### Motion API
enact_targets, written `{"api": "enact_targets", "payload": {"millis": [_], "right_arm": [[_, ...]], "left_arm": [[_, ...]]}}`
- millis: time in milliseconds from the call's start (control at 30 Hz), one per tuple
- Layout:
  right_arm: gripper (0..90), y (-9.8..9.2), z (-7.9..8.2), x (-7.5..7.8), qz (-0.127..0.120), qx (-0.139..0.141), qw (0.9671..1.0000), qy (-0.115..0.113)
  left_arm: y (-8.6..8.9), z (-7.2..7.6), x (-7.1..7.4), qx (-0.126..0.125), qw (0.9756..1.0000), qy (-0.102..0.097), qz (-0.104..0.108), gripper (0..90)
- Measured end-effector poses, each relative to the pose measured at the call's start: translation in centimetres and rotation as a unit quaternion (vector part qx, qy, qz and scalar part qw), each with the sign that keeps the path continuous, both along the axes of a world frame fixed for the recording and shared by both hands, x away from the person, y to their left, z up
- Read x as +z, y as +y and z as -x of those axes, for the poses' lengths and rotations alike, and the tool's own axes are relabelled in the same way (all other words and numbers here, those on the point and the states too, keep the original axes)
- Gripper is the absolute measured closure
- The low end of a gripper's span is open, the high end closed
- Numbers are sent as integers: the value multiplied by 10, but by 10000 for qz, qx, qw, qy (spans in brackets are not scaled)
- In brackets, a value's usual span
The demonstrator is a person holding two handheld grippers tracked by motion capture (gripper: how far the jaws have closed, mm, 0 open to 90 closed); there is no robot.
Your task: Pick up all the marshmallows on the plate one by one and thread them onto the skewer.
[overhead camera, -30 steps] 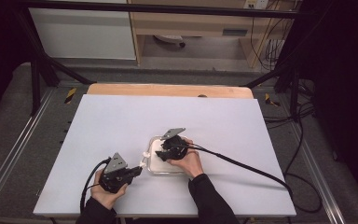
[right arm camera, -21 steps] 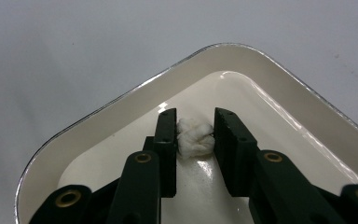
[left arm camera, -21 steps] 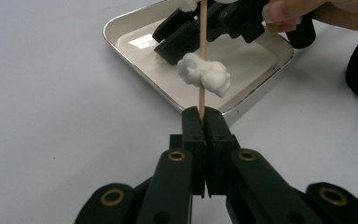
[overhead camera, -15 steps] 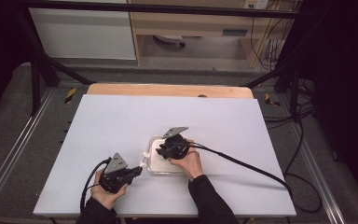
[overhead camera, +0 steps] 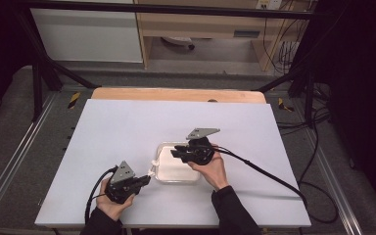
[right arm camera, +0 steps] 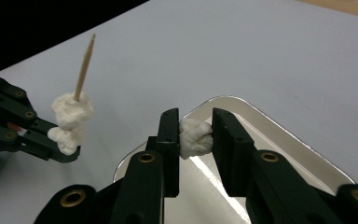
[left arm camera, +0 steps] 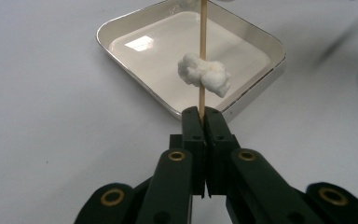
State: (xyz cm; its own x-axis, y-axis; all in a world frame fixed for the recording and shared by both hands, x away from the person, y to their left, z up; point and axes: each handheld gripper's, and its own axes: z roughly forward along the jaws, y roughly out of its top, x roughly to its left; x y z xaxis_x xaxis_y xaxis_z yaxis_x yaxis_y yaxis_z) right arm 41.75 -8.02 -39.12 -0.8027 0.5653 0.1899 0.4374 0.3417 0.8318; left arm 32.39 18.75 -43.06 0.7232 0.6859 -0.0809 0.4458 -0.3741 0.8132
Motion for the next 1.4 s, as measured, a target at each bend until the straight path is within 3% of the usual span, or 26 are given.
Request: {"api": "enact_targets", "payload": {"millis": [367, 800, 1400], "right_arm": [[732, -28, 13, 20, -721, 21, 9974, 7], [732, -32, 14, 38, -1403, 198, 9899, 83], [730, -14, 9, 32, -1592, 452, 9855, 383]], "left_arm": [[-4, 2, 0, -102, 9999, -2, 21, 888], [-7, 3, 1, -203, 9998, -39, 34, 888], [-9, 4, 1, -264, 9996, -86, 2, 887]]}}
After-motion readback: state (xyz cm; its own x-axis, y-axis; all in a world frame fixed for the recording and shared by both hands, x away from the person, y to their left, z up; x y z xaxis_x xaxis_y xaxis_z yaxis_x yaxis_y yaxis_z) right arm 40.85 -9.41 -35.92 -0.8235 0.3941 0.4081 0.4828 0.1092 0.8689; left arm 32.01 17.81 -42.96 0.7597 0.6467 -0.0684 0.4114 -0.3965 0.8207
